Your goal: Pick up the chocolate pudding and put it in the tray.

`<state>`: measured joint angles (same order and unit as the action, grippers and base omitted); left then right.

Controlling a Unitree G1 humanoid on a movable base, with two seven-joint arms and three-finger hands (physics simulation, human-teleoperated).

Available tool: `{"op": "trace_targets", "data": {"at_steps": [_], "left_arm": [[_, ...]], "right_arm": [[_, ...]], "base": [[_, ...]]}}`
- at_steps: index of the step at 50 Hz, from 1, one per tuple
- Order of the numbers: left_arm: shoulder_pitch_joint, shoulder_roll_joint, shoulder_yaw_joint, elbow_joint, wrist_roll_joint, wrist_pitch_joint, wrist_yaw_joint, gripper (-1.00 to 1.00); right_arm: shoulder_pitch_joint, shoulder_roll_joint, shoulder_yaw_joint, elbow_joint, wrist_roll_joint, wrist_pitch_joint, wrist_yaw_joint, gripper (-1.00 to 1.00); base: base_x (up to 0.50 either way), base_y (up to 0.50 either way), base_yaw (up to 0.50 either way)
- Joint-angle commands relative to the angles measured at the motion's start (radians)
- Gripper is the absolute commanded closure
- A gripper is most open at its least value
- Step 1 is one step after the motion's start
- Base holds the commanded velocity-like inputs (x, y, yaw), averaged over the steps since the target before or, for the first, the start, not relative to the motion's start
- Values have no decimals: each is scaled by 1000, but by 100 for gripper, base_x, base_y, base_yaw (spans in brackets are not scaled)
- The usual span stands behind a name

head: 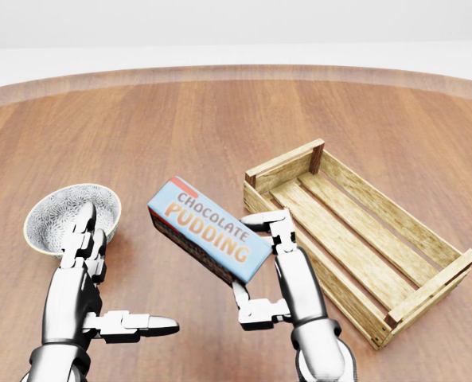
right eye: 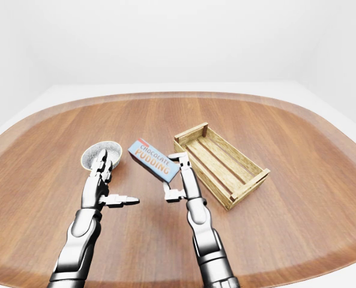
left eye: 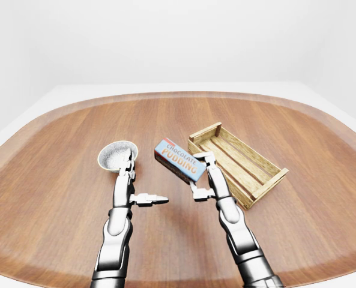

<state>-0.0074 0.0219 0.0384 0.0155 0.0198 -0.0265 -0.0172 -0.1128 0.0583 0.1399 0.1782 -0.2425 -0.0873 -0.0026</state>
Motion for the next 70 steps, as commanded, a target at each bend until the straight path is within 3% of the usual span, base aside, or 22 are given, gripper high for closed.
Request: {"op": "trace_targets", "data": {"at_steps": [1, 12, 14, 23, 50, 70], "left_arm": [[-1, -1, 0, 4, -12, 9, -11, -100], [-3, -1, 0, 3, -13, 13, -9, -100], [-3, -1, 0, 5, -13, 11, -9, -100], [-2, 0, 0, 1, -13, 15, -10, -100], [-1, 0, -1, 2, -12, 14, -14, -100], [-2, -1, -1, 1, -12, 15, -13, -100]], "right_arm": [[-126, -6, -48, 97, 41, 0, 7, 100], [-250, -24, -91, 174, 70, 0, 31, 100], [-297, -33, -102, 285, 72, 0, 22, 100], [-434, -59, -127, 379, 62, 0, 9, 100], [-826, -131, -193, 983, 86, 0, -38, 100], [-933, -158, -211, 1062, 59, 0, -61, 100]], "base": [[0, 0, 0], [0, 0, 0], [0, 0, 0], [0, 0, 0], [0, 0, 0], [0, 0, 0]]}}
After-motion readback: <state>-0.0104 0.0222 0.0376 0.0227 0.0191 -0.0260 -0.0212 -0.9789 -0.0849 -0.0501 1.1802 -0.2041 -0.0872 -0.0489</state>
